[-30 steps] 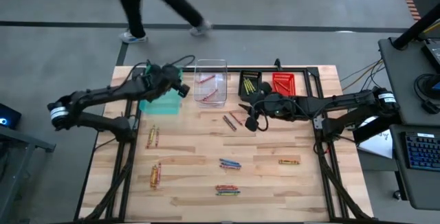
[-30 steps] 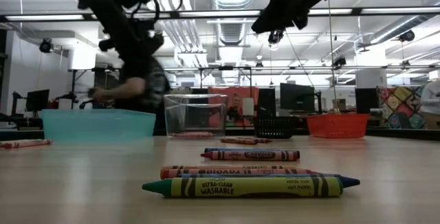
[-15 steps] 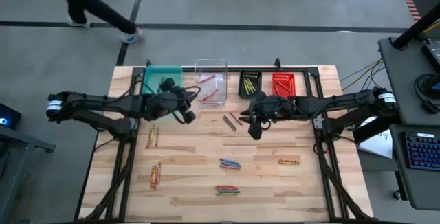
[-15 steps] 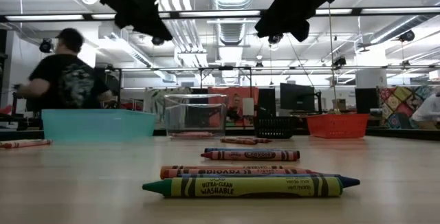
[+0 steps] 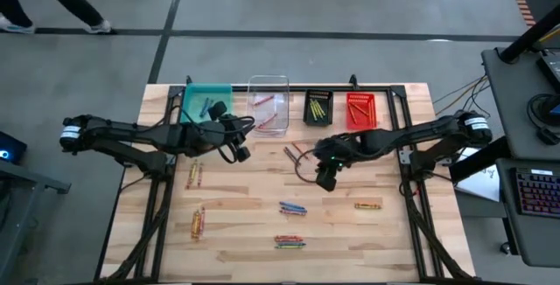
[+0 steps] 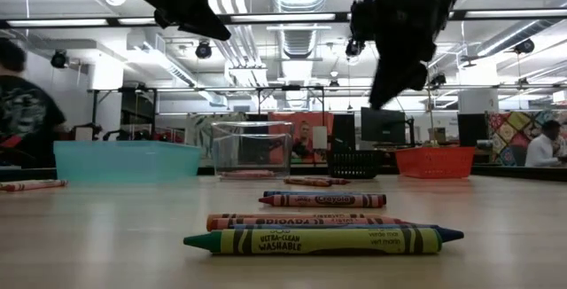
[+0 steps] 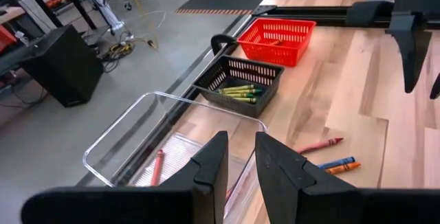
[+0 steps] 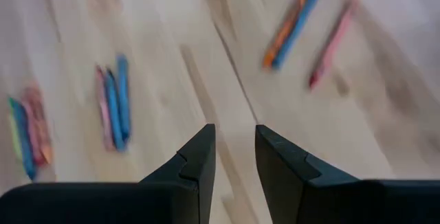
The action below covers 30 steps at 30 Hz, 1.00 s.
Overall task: Sort crayons
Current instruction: Put the orange crayon into the orange bin
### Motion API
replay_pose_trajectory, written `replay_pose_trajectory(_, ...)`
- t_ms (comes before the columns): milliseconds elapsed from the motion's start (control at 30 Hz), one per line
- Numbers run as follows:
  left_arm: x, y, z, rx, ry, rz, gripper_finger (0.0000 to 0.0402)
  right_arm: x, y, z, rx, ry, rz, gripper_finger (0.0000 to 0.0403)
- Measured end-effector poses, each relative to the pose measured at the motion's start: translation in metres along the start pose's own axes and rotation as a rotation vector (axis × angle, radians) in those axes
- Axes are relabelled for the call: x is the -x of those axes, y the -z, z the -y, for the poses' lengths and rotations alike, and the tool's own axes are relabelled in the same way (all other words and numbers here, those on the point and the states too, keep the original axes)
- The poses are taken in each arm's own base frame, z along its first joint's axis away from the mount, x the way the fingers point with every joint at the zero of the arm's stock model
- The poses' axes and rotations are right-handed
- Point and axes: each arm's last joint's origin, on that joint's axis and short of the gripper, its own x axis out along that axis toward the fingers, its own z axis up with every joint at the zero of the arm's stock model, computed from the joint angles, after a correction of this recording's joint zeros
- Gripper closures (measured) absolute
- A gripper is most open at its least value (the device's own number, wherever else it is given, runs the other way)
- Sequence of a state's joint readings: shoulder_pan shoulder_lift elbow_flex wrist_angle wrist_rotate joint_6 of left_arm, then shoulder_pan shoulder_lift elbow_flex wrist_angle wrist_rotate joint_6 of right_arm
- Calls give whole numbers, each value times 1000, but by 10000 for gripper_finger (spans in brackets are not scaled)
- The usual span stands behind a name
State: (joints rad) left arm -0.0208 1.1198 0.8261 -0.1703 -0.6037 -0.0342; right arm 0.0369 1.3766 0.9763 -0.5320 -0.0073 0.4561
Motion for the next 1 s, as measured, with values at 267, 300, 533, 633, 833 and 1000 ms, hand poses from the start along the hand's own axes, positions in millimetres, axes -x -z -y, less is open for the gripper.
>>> replay_pose_trajectory(267, -4, 2, 3, -35, 0, -17, 345, 0, 12, 0, -39, 131, -335, 330)
replay_pose_trajectory(300, -4, 3, 3, -35, 0, -17, 345, 1, 14, 0, -37, 136, -371, 332)
replay_pose_trajectory(533, -5, 3, 3, -39, 1, -20, 345, 9, 43, -11, 184, 99, -510, 335)
replay_pose_trajectory(633, -5, 3, 3, -38, 1, -19, 345, 8, 59, -18, 235, 94, -541, 335)
replay_pose_trajectory(833, -5, 3, 4, -26, 1, -21, 345, 7, 89, -38, 293, 100, -590, 335)
replay_pose_trajectory(1000, -5, 3, 4, -12, 1, -21, 345, 9, 115, -52, 332, 114, -624, 335)
